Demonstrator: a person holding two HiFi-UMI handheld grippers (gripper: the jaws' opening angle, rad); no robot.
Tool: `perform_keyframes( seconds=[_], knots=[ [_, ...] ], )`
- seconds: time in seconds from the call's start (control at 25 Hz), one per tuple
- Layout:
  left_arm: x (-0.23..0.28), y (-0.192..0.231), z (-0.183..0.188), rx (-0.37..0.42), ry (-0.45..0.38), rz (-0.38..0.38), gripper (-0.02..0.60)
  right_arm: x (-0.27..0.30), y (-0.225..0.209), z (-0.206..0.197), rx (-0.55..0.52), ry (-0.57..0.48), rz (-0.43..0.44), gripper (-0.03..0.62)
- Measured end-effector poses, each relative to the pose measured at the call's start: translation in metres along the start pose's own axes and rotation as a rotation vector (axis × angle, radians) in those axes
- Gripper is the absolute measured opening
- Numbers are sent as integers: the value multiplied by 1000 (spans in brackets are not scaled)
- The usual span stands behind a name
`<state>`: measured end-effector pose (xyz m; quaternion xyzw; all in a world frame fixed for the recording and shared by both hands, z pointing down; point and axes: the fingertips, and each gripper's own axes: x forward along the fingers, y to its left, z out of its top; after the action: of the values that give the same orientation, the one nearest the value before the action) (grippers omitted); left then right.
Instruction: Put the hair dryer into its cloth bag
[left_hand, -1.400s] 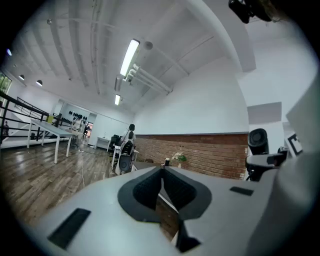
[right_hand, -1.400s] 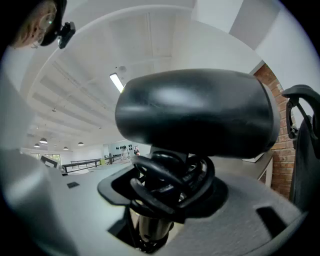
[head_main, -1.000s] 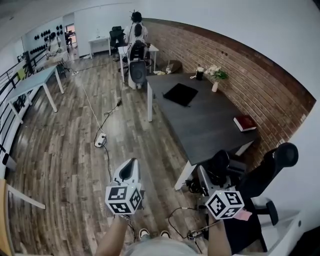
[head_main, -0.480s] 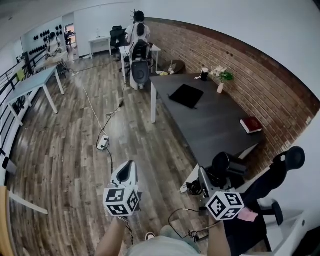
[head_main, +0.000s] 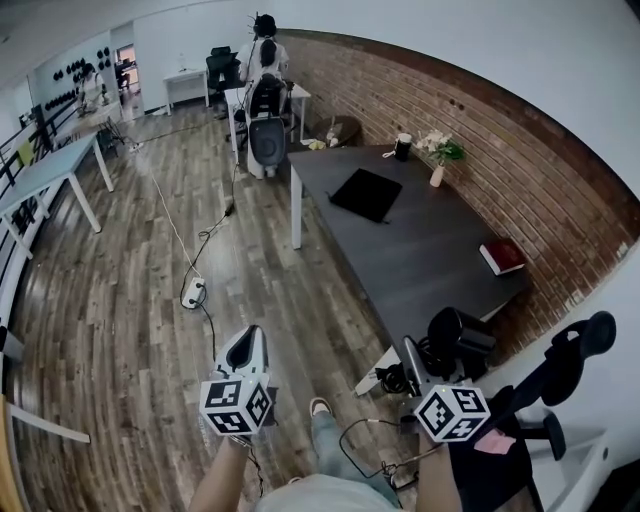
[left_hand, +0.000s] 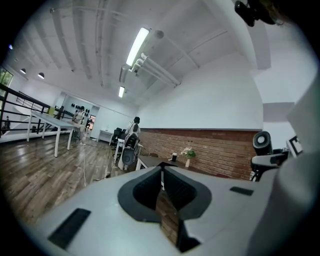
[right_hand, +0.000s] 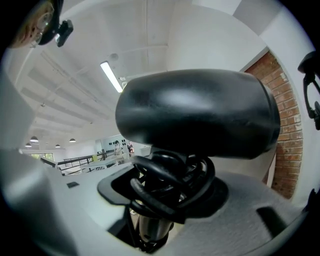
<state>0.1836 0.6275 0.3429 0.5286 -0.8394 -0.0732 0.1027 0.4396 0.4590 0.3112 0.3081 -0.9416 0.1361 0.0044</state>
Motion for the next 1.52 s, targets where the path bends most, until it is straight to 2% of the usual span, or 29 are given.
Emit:
perform_keyframes(
  seconds=[0.16,0.56,0.88,1.2,1.52],
  knots=[
    [60,2,5,23,9,10,16,59,-29,9,23,-12,8,276],
    [215,-5,57,73,-27,26,16,204,-91,53,39,-13,42,276],
    [317,1,56,55,0,31,17,296,-128,60,41,36,59,276],
    [383,2,47,55,50,17,16,345,-155,52,61,81,39,276],
    [458,3,47,61,57,-57,16,376,-186,44,90,79,-53,276]
  ],
)
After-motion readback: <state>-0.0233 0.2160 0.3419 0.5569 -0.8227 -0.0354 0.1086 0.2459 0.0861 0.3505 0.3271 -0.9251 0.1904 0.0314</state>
